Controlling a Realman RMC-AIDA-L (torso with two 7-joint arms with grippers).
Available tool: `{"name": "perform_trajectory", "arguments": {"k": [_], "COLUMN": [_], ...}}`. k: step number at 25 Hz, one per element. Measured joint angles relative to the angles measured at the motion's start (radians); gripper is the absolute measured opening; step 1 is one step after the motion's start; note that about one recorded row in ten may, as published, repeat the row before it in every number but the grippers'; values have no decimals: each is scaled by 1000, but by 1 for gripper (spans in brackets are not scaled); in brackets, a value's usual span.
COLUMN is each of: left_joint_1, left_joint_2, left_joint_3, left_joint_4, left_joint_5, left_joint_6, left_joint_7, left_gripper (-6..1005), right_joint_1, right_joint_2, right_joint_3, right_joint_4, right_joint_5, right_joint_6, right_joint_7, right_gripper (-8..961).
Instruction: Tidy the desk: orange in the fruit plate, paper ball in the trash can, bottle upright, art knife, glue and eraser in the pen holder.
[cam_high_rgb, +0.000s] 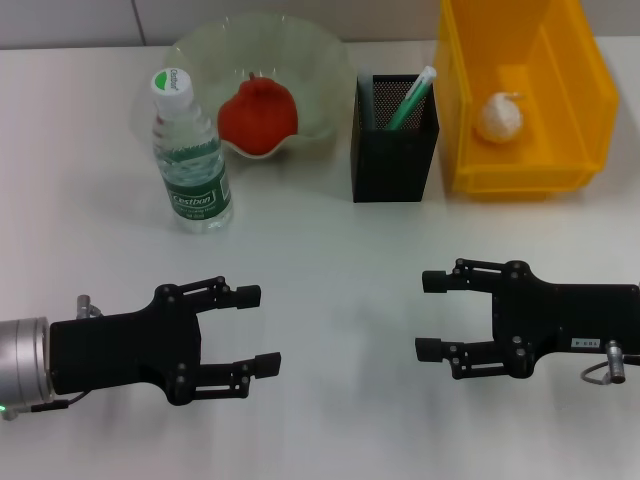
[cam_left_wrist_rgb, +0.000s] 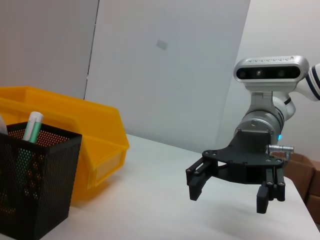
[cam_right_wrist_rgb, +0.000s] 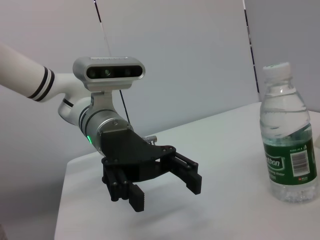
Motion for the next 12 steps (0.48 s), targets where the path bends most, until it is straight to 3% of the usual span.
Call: {"name": "perform_trajectory", "arguments": {"k": [12], "left_joint_1": [0], "left_joint_2": [-2], "left_joint_3": [0], "left_joint_4": [1], "left_joint_5": [0], "left_joint_6": [-1], "left_joint_7": [0], "left_gripper": [811], "right_joint_1": [1], "right_joint_2": [1], "right_joint_3": [0], "right_joint_4": [1], "right_joint_5": [0], "right_joint_6": [0], "right_joint_7": [0], "right_gripper": [815]}}
